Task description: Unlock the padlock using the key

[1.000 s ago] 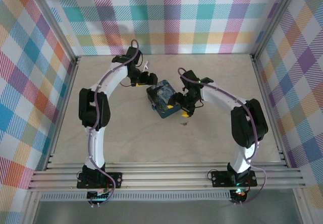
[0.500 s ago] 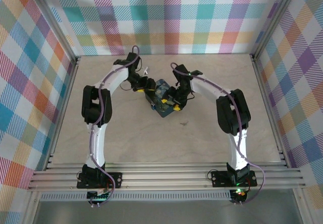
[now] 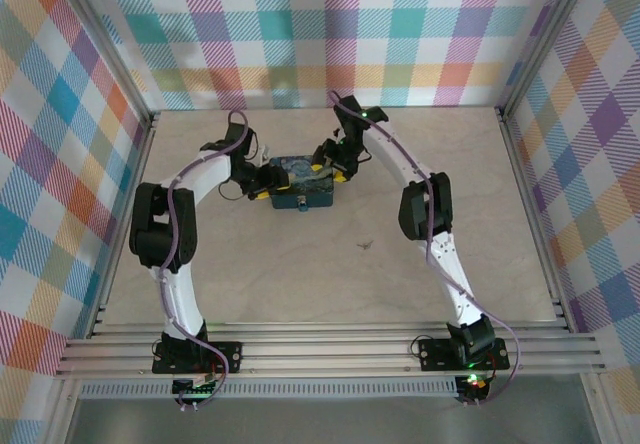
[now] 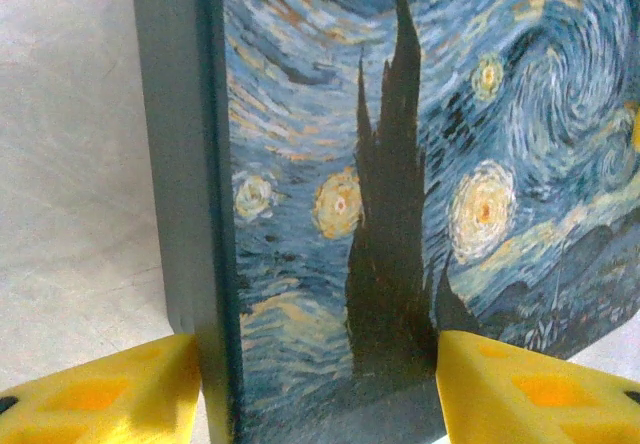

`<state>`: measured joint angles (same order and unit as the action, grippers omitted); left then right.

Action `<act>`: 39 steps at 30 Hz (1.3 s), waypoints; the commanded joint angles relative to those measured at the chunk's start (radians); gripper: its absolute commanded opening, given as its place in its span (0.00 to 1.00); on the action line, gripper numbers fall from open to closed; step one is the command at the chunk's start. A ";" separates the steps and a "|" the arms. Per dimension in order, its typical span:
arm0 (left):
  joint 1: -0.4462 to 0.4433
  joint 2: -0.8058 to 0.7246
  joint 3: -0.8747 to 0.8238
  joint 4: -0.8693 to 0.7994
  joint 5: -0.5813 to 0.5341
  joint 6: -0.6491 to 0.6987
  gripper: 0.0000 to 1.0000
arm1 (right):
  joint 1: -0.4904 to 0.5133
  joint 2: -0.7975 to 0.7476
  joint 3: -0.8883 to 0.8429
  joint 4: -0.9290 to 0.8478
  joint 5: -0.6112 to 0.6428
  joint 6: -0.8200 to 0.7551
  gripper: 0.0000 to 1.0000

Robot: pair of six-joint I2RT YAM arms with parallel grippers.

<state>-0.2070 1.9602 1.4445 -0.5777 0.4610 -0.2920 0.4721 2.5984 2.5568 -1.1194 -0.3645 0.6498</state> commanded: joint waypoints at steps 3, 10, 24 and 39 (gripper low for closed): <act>-0.025 -0.002 -0.103 0.102 0.003 -0.197 0.61 | 0.025 0.042 0.063 0.085 -0.082 -0.026 0.61; -0.025 -0.034 -0.004 -0.059 -0.204 -0.145 0.72 | -0.005 -0.090 0.073 0.067 0.066 -0.071 0.72; -0.089 -0.177 0.076 -0.189 -0.424 -0.044 0.79 | -0.059 -0.580 -0.577 -0.034 0.289 -0.150 0.77; -0.609 0.015 0.180 -0.184 -0.385 0.024 0.71 | -0.240 -1.132 -1.565 0.339 0.092 0.087 0.67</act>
<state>-0.7921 1.9190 1.5913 -0.7315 0.0452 -0.3035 0.2584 1.5509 1.0340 -0.8539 -0.2295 0.6884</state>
